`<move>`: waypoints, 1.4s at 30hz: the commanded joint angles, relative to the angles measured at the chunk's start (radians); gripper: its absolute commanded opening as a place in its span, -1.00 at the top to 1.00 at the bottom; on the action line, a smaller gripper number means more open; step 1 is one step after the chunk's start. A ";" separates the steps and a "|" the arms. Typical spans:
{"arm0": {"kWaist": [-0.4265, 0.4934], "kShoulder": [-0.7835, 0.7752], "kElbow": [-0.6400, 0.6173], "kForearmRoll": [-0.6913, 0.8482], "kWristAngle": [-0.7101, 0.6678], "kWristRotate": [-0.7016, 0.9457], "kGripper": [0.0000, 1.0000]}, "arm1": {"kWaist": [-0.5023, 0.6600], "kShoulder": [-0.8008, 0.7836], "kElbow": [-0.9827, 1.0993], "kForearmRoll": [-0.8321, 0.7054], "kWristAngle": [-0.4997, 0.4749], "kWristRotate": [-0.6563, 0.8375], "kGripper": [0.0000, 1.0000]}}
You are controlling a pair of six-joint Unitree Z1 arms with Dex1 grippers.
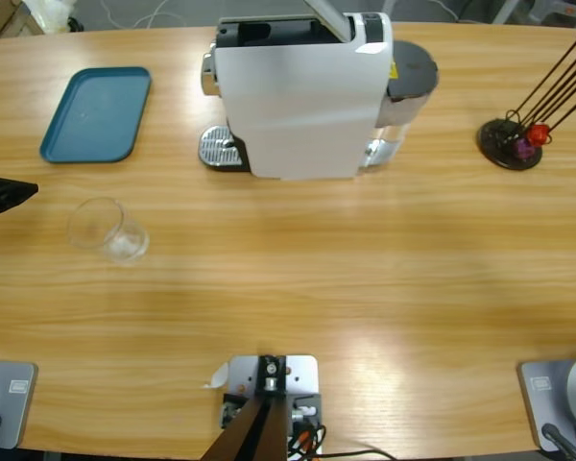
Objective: Pour coffee
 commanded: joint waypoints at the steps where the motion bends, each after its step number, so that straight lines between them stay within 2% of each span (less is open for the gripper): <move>1: 0.015 -0.024 0.036 -0.006 -0.003 -0.013 -0.95 | 0.040 0.141 0.144 -0.072 0.059 0.031 1.00; 9: 0.018 -0.025 0.045 -0.006 -0.003 -0.013 -0.95 | 0.047 0.213 0.181 -0.104 0.092 0.044 1.00; 26: 0.026 -0.043 0.054 -0.006 -0.002 -0.017 -0.96 | 0.012 0.273 0.307 -0.085 0.094 0.229 1.00; 29: 0.026 -0.060 0.058 -0.006 -0.002 -0.017 -0.96 | 0.002 0.249 0.312 -0.088 0.088 0.204 1.00; 31: 0.026 -0.077 0.066 -0.006 -0.002 -0.019 -0.97 | 0.002 0.199 0.301 -0.104 0.089 0.100 1.00; 32: 0.026 -0.085 0.069 -0.006 -0.002 -0.019 -0.98 | 0.002 0.168 0.281 -0.103 0.100 0.040 0.81; 33: 0.026 -0.090 0.071 -0.007 -0.001 -0.019 -0.98 | 0.002 0.132 0.254 -0.099 0.099 -0.014 -0.15; 34: 0.026 -0.091 0.072 -0.007 0.003 -0.019 -0.99 | 0.002 0.087 0.229 -0.097 0.089 -0.066 -0.82; 35: 0.026 -0.091 0.072 -0.007 0.007 -0.019 -0.99 | 0.002 0.043 0.204 -0.093 0.087 -0.116 -0.99; 38: 0.026 -0.084 0.063 -0.013 0.038 -0.084 -0.99 | 0.002 -0.087 0.104 -0.075 0.137 -0.244 -1.00; 42: 0.026 -0.073 0.052 0.007 0.148 -0.151 -0.99 | 0.027 -0.247 0.109 0.031 0.219 -0.291 -1.00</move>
